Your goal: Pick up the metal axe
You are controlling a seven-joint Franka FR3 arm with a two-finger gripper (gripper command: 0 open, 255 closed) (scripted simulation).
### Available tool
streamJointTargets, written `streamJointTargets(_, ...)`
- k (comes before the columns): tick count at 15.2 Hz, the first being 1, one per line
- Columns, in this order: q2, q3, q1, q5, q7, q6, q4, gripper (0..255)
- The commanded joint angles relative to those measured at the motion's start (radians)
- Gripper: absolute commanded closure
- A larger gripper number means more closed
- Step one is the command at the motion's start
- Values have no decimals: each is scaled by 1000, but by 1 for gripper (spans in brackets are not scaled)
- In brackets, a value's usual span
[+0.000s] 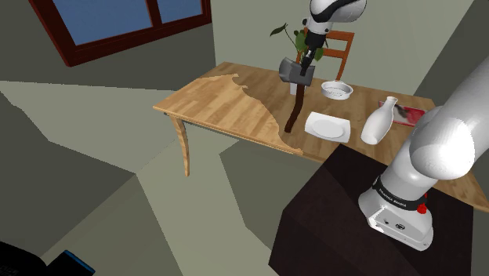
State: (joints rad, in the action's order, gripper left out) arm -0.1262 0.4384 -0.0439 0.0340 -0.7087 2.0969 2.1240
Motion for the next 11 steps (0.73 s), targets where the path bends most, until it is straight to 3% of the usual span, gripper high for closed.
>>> streamJointTargets(1, -5, -1, 0, -3, 3, -19, -14, 255)
streamJointTargets(11, -30, -8, -1, -16, 20, -152, -125, 255)
